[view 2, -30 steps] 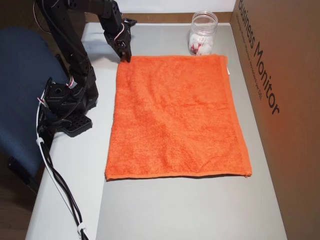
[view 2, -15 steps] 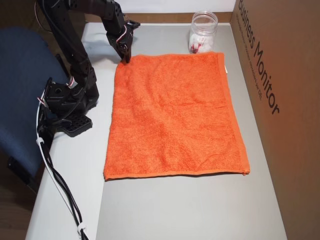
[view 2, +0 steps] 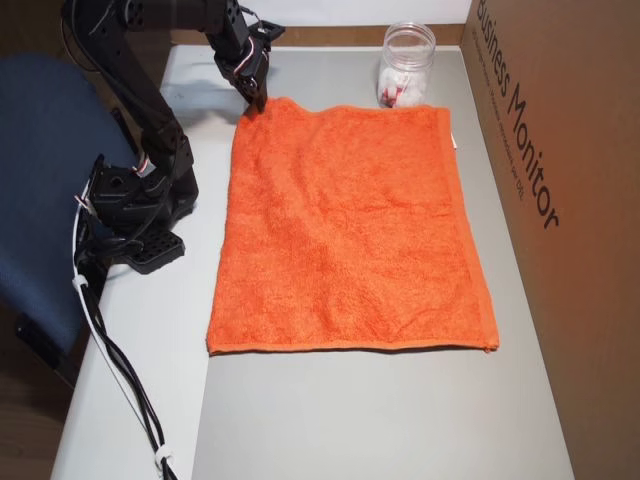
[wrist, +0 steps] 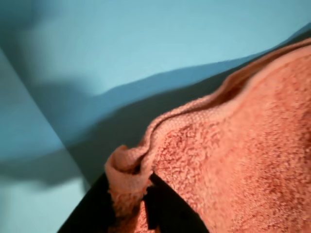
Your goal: Fold the blanket.
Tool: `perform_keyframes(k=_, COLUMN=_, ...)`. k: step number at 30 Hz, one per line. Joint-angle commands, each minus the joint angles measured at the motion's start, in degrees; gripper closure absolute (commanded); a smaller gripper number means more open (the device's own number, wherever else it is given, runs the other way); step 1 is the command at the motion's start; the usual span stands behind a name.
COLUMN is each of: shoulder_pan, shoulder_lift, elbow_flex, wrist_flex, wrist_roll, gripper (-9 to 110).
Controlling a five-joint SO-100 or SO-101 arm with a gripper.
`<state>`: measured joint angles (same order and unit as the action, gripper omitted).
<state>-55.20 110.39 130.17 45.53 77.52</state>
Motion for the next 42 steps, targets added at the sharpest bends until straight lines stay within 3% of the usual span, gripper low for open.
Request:
perform_keyframes(k=1, shoulder_pan=0.0, shoulder_lift=4.7, elbow_flex=-0.8, wrist_flex=-0.4, wrist_roll=-0.4, gripper=101)
perform_keyframes(k=15, shoulder_pan=2.9, shoulder_lift=18.3, elbow_flex=-0.9, wrist_flex=0.8, wrist_roll=-0.4, gripper=101)
perform_keyframes(k=25, shoulder_pan=12.9, shoulder_lift=29.3, elbow_flex=-1.8, wrist_flex=13.8, wrist_roll=-0.4, gripper=101)
perform_keyframes(k=42, shoulder_pan=33.5, shoulder_lift=32.2, elbow_flex=-5.9, wrist_flex=13.4, wrist_roll=0.4, gripper=101)
